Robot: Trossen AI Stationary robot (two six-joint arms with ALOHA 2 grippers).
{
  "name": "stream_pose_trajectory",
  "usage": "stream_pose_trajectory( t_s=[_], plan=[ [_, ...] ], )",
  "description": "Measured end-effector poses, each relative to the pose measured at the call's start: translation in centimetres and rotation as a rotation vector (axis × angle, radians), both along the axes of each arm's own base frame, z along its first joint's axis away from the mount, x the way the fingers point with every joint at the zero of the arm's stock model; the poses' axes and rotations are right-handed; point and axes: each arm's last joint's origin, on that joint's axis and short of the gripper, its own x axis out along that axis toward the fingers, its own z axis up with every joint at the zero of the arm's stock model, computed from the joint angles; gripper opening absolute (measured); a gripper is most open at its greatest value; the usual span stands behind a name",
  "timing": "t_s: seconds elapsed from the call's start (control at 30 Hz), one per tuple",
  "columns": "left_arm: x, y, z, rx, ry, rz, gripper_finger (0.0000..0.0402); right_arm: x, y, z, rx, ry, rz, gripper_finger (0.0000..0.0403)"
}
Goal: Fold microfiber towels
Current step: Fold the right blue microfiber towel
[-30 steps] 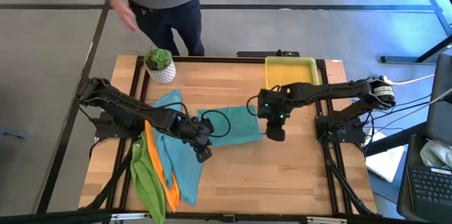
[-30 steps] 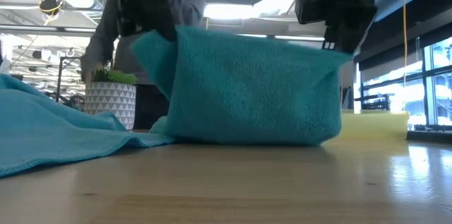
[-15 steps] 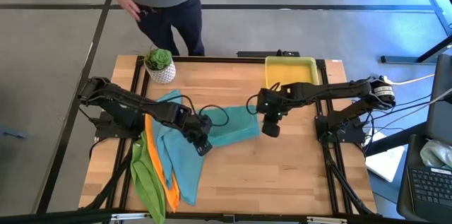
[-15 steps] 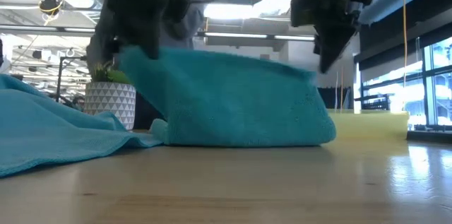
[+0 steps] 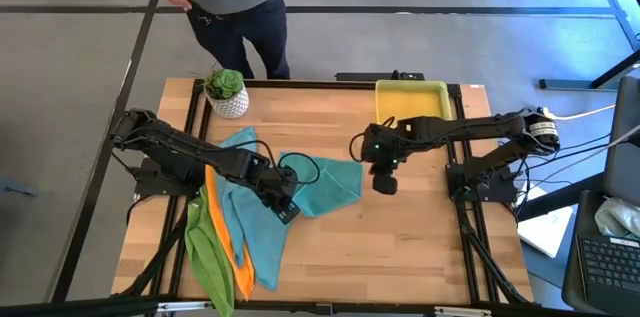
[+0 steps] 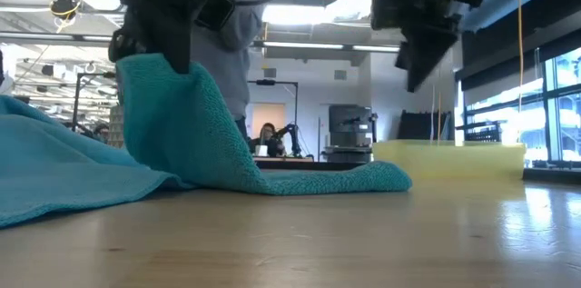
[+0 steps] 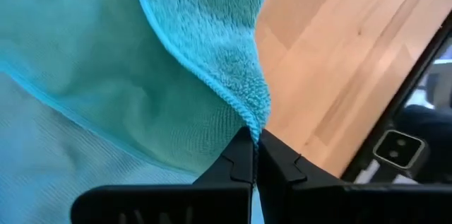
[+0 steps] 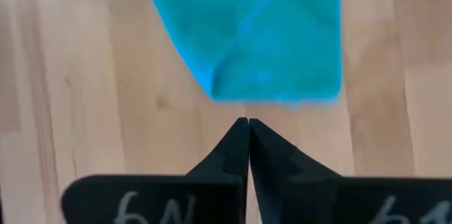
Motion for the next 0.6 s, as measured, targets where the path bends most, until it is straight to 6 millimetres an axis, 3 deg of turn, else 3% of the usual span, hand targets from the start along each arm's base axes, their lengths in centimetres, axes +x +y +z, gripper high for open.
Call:
stream_pose_trajectory(
  t_s=[0.23,0.37,0.6],
  plan=[
    [0.0,0.1,0.0,0.057,-0.021,-0.047,0.0000,2.4,-0.3,-0.5,0.006,-0.141,-0.023,0.0014],
    [0.0,0.0,0.0,0.055,-0.021,-0.049,0.0000,4.3,-0.3,-1.4,-0.008,-0.239,0.054,0.0023],
    [0.0,-0.2,0.0,0.047,-0.020,-0.063,0.0000,7.0,-0.5,-5.5,0.009,-0.230,0.113,0.0111]
  ],
)
